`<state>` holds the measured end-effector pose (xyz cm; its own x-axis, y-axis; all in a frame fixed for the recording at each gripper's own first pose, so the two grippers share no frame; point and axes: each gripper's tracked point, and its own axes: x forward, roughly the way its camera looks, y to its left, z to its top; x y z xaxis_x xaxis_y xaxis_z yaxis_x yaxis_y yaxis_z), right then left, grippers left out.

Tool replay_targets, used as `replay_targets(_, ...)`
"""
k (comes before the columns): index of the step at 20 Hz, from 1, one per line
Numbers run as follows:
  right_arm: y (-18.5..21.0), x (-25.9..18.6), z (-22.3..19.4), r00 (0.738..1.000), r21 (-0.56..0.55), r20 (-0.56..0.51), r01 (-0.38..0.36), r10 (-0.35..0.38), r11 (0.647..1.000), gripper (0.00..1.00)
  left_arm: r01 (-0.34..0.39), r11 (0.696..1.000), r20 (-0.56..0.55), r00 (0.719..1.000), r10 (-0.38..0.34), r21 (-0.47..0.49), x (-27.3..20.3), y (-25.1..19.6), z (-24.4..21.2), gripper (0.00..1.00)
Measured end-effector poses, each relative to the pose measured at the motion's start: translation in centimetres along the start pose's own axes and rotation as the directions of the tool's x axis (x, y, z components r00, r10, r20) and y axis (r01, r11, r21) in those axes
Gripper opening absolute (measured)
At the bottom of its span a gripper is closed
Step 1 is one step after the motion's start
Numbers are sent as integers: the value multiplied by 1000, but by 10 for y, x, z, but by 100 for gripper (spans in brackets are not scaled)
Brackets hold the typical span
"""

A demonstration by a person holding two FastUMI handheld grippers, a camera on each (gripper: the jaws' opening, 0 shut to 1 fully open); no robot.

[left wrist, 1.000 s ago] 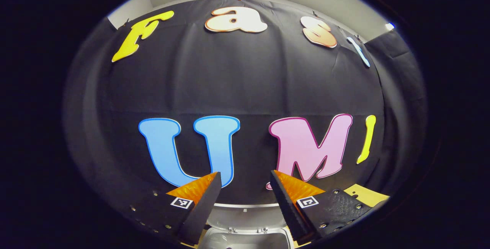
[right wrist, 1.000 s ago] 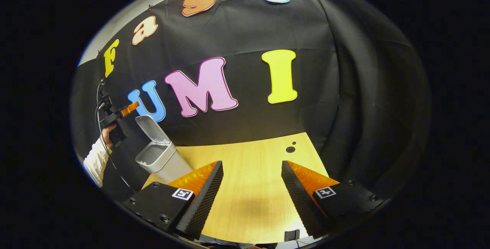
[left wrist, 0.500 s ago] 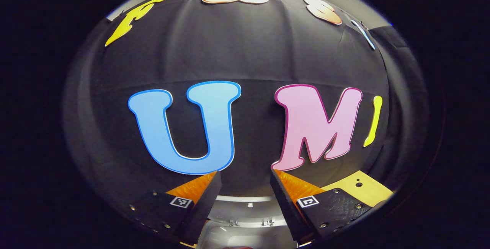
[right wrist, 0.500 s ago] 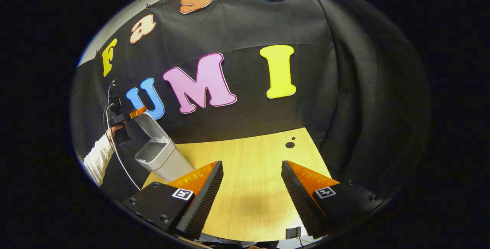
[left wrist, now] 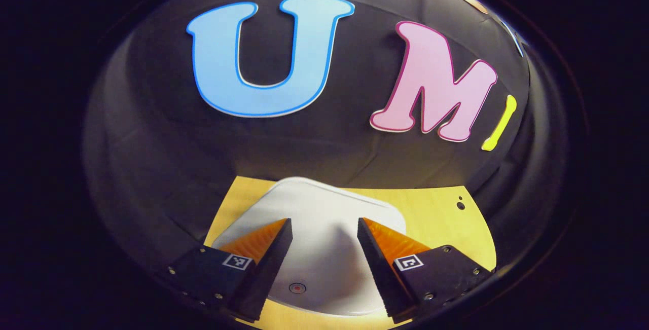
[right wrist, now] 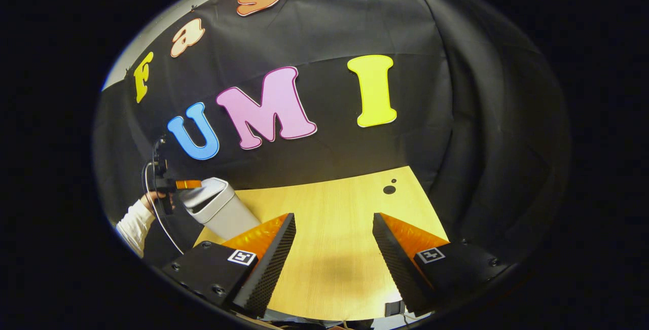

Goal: Press the lid of the desktop garbage bin to open it, pick up the crumpled paper on the desktop and throw it into the bin, then pick up the pop can on the desktop and drop it into the bin, and finally close the garbage bin lid.

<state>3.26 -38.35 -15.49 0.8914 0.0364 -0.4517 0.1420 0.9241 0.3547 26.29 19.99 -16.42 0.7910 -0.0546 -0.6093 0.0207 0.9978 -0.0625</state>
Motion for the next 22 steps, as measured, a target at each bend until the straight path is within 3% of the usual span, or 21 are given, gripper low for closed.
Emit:
replay_targets(2,2,4,-3,1000,-2,-14,-1,1,1000,98,-13,994,79,997,4,108,4,1,1,88)
replay_targets(4,5,8,-6,1000,-2,-21,-3,3,1000,98,-29,988,121,993,10,153,3,2,2,86)
replay_targets(7,9,9,-3,1000,-10,-17,-5,5,1000,98,22,995,175,984,-39,100,4,-6,-2,84)
replay_targets(8,11,10,-2,1000,-14,-17,-5,5,1000,98,26,994,191,980,-46,106,5,-9,-2,77)
replay_targets(15,25,9,-2,1000,-39,-23,-13,12,999,98,-9,989,328,944,-41,150,6,-4,-11,72)
replay_targets(22,25,1,3,1000,-33,-7,-10,10,999,98,-62,978,353,936,-13,200,-4,-3,0,70)
